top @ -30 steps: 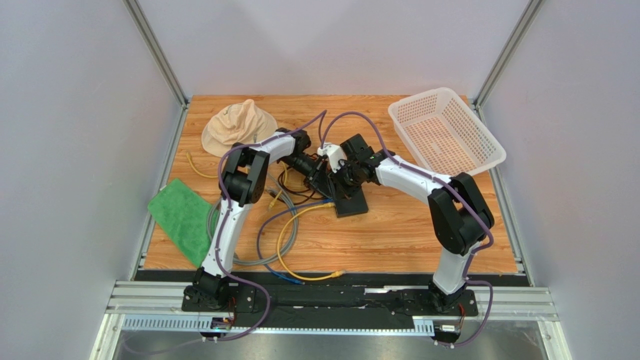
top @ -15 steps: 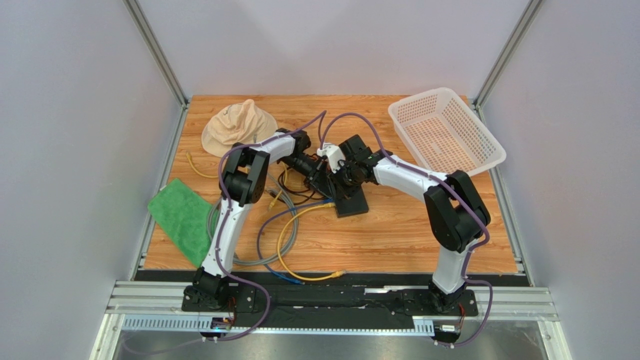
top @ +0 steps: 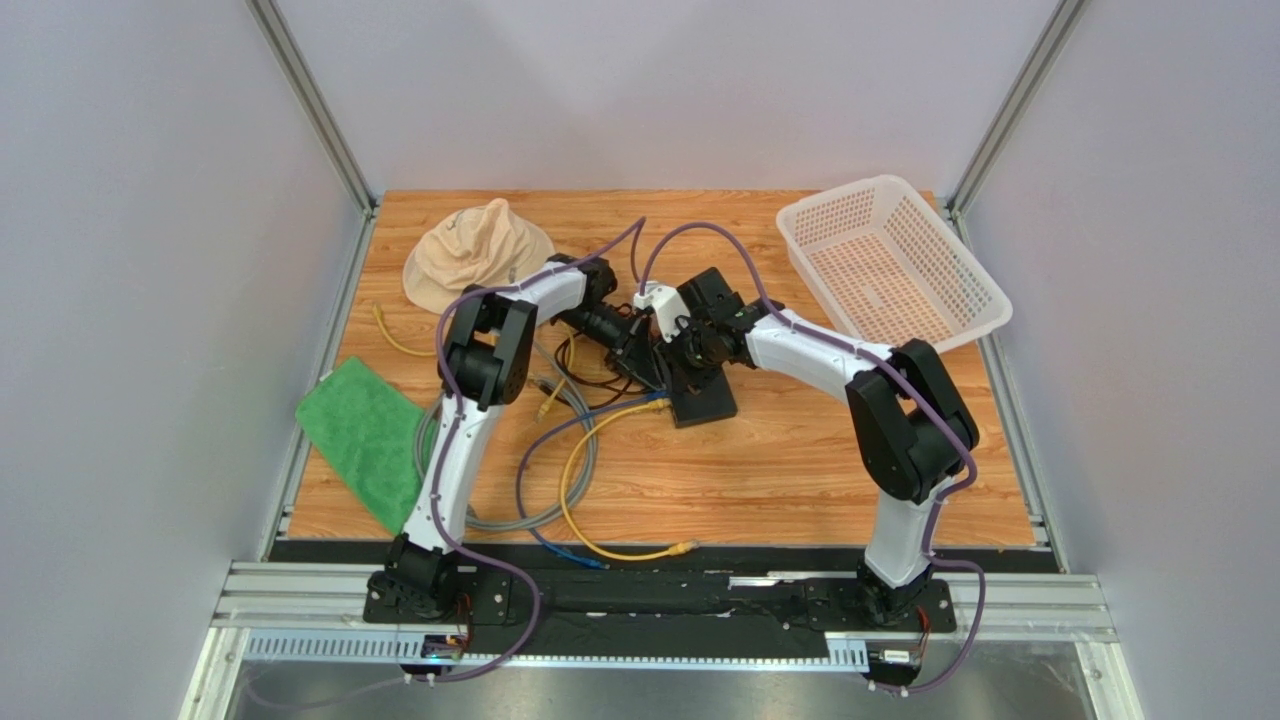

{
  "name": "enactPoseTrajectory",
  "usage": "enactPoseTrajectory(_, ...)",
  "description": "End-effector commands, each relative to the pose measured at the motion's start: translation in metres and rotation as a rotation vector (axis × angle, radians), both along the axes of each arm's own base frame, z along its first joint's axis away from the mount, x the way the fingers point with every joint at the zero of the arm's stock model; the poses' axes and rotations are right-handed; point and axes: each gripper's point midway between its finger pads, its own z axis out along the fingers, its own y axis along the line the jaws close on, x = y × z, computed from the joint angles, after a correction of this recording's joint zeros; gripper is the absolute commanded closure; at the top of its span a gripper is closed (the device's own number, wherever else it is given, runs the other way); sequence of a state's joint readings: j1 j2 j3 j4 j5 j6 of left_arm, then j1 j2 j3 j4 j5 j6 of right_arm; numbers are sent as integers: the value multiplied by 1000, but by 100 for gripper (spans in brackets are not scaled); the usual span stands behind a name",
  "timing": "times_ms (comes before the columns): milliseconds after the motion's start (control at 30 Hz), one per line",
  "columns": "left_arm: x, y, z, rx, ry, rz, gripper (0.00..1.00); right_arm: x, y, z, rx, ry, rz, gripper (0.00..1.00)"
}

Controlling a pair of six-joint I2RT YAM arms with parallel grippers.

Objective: Pull the plug from the switch port

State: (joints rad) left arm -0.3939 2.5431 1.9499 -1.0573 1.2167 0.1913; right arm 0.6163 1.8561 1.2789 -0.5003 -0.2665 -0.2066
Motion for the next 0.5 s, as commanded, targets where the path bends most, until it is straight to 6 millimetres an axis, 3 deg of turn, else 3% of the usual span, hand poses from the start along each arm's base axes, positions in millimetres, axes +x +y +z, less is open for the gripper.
enactPoseTrajectory(0,-2,14,2,39,-20,-27,100,-24,-21,-40,-121,111,-5,100)
enactPoseTrajectory(200,36,22,12,69,-92,9,100,-24,-21,-41,-124,118,-5,100)
enactPoseTrajectory(400,21,41,9,106,-61,0,100,-24,-22,-40,-126,109,-6,100)
enactPoseTrajectory(467,25,51,12,122,-87,10,100,-24,-22,-40,-125,109,-7,100)
